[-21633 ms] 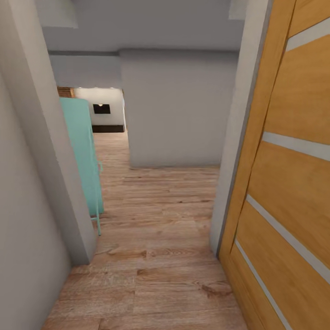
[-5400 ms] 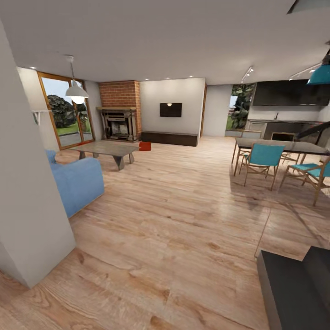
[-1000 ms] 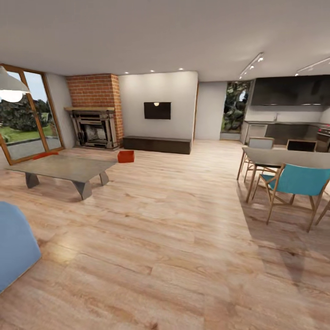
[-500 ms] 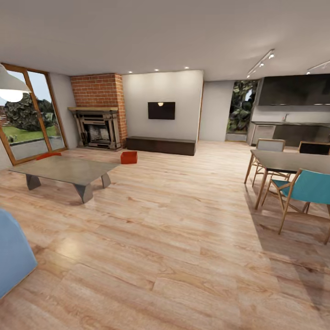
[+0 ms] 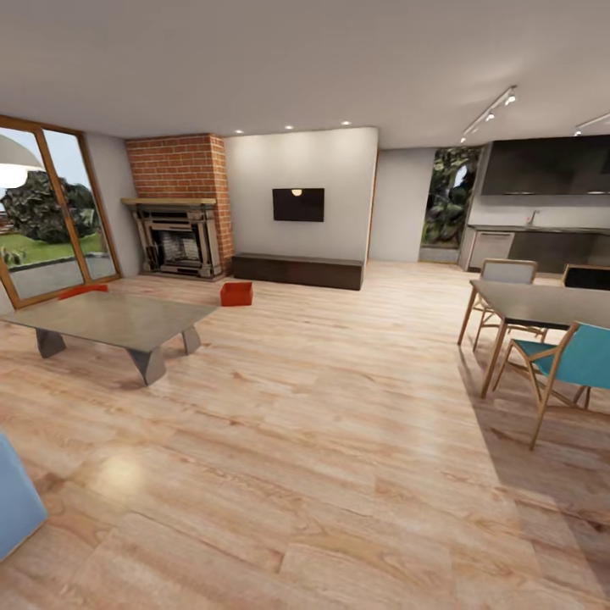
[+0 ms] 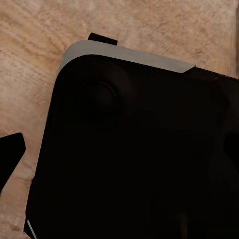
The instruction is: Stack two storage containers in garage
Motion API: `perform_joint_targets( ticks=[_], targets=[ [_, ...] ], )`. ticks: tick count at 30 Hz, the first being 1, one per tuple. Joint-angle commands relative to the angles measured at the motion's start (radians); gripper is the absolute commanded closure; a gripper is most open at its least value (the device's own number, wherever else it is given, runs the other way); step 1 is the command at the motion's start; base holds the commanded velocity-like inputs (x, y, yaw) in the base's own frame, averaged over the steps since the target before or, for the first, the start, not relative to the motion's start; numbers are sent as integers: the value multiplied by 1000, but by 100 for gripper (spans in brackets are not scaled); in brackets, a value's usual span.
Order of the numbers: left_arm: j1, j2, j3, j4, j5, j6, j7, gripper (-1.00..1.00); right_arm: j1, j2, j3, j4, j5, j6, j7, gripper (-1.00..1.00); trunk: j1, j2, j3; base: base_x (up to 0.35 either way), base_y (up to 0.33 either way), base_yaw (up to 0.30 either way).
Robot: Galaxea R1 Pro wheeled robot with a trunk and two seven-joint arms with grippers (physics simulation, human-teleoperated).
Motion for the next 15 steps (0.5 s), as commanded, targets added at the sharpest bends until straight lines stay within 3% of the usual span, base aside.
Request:
perform_joint_targets(
  ticks=[1,15],
  targets=[
    [0,0,0,0,5,-2,0,-100,-1,0,7,3,-11,-6,6,-100,1,0,-1,324,0,0],
    [0,0,0,1,5,2,0,-100,-1,4,12,3,-6,-4,6,-100,1,0,-1,324,0,0]
  ],
)
